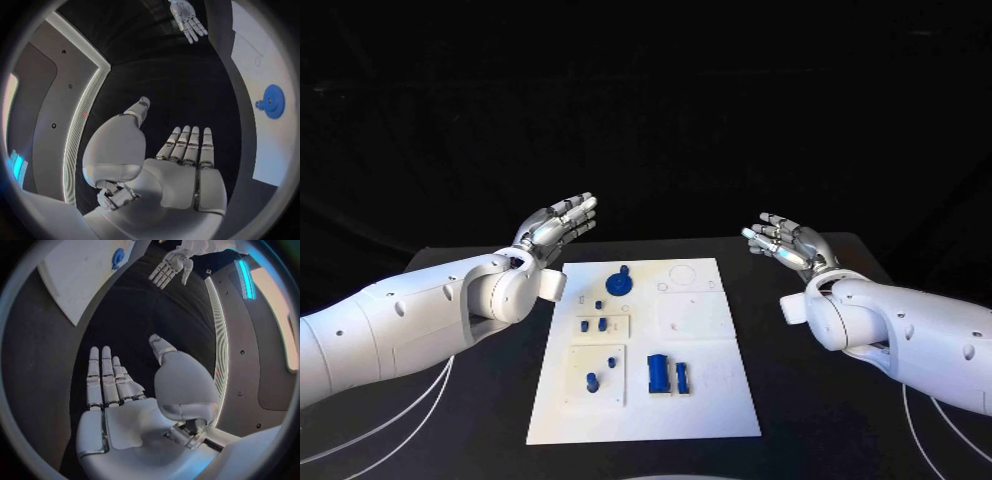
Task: Assemble the parts on the task board
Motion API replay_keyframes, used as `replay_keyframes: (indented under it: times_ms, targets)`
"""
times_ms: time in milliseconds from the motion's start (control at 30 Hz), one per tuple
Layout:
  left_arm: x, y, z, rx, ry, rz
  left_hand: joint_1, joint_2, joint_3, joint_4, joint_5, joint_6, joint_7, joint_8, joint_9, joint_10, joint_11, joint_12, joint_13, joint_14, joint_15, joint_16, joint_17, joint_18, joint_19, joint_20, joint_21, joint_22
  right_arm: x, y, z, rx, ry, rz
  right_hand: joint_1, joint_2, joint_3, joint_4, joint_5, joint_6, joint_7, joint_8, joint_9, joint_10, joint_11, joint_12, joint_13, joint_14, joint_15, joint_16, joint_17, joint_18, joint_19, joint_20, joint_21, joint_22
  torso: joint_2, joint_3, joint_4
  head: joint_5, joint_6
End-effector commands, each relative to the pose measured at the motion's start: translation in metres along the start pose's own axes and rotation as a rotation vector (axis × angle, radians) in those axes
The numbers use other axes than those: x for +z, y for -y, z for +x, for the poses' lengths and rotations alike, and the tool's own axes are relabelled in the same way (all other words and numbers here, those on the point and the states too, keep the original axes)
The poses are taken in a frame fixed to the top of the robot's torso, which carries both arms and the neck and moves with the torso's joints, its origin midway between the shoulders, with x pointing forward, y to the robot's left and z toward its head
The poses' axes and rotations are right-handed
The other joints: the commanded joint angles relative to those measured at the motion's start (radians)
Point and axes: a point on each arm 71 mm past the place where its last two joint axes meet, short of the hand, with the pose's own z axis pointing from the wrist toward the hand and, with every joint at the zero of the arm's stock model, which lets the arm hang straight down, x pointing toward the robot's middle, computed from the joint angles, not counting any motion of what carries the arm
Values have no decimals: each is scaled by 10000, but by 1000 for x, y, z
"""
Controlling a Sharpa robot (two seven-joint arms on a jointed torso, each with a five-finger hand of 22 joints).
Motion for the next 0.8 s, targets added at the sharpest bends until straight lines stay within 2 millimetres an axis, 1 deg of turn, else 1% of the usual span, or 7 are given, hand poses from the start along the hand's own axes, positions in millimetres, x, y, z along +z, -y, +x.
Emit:
replay_keyframes:
  times_ms: [33,200,267,367,467,633,800]
  targets:
    - [-1,-1,10,161,317,67,-10082,733,-2021,-381,-195,-2690,-635,-1136,-616,-3271,-698,-760,-219,-2767,-600,-1254,-496,-645,-2455,-1010,-889,-340,-6,-8,11,622,272,-206,-9828,887,-1793,-535,-1623,-2850,-664,-1010,-1539,-4501,-422,-1143,-1308,-6045,-212,-1367,-2239,-633,-5603,-557,-658,-3037,-88,-47,291,-174,296]
    - [-4,-3,28,306,803,132,-10082,733,-2021,-381,-195,-2690,-635,-1136,-616,-3271,-698,-760,-219,-2767,-600,-1254,-496,-645,-2455,-1010,-889,-340,-20,-25,29,1820,666,-372,-9828,887,-1793,-535,-1623,-2850,-664,-1010,-1539,-4501,-422,-1143,-1308,-6045,-212,-1367,-2239,-633,-5603,-557,-658,-3037,-230,-110,755,-468,817]
    - [-7,-3,40,407,1116,167,-10082,733,-2021,-381,-195,-2690,-635,-1136,-616,-3271,-698,-760,-219,-2767,-600,-1254,-496,-645,-2455,-1010,-889,-340,-27,-33,36,2301,832,-403,-9828,887,-1793,-535,-1623,-2850,-664,-1010,-1539,-4501,-422,-1143,-1308,-6045,-212,-1367,-2239,-633,-5603,-557,-658,-3037,-286,-135,936,-582,1019]
    - [-11,-4,54,541,1499,202,-10082,733,-2021,-381,-195,-2690,-635,-1136,-616,-3271,-698,-760,-219,-2767,-600,-1254,-496,-645,-2455,-1010,-889,-340,-33,-39,42,2703,974,-411,-9828,887,-1793,-535,-1623,-2850,-664,-1010,-1539,-4501,-422,-1143,-1308,-6045,-212,-1367,-2239,-633,-5603,-557,-658,-3037,-331,-155,1083,-675,1185]
    - [-15,-4,67,675,1850,226,-10082,733,-2021,-381,-195,-2690,-635,-1136,-616,-3271,-698,-760,-219,-2767,-600,-1254,-496,-645,-2455,-1010,-889,-340,-36,-43,45,2937,1057,-408,-9828,887,-1793,-535,-1623,-2850,-664,-1010,-1539,-4501,-422,-1143,-1308,-6045,-212,-1367,-2239,-633,-5603,-557,-658,-3037,-352,-165,1153,-719,1263]
    - [-20,-4,79,810,2179,243,-10082,733,-2021,-381,-195,-2690,-635,-1136,-616,-3271,-698,-760,-219,-2767,-600,-1254,-496,-645,-2455,-1010,-889,-340,-37,-44,46,2969,1068,-408,-9828,887,-1793,-535,-1623,-2850,-664,-1010,-1539,-4501,-422,-1143,-1308,-6045,-212,-1367,-2239,-633,-5603,-557,-658,-3037,-353,-165,1154,-720,1264]
    - [-22,-4,84,866,2309,248,-10082,733,-2021,-381,-195,-2690,-635,-1136,-616,-3271,-698,-760,-219,-2767,-600,-1254,-496,-645,-2455,-1010,-889,-340,-37,-44,46,2969,1068,-408,-9828,887,-1793,-535,-1623,-2850,-664,-1010,-1539,-4501,-422,-1143,-1308,-6045,-212,-1367,-2239,-633,-5603,-557,-658,-3037,-353,-165,1154,-720,1264]
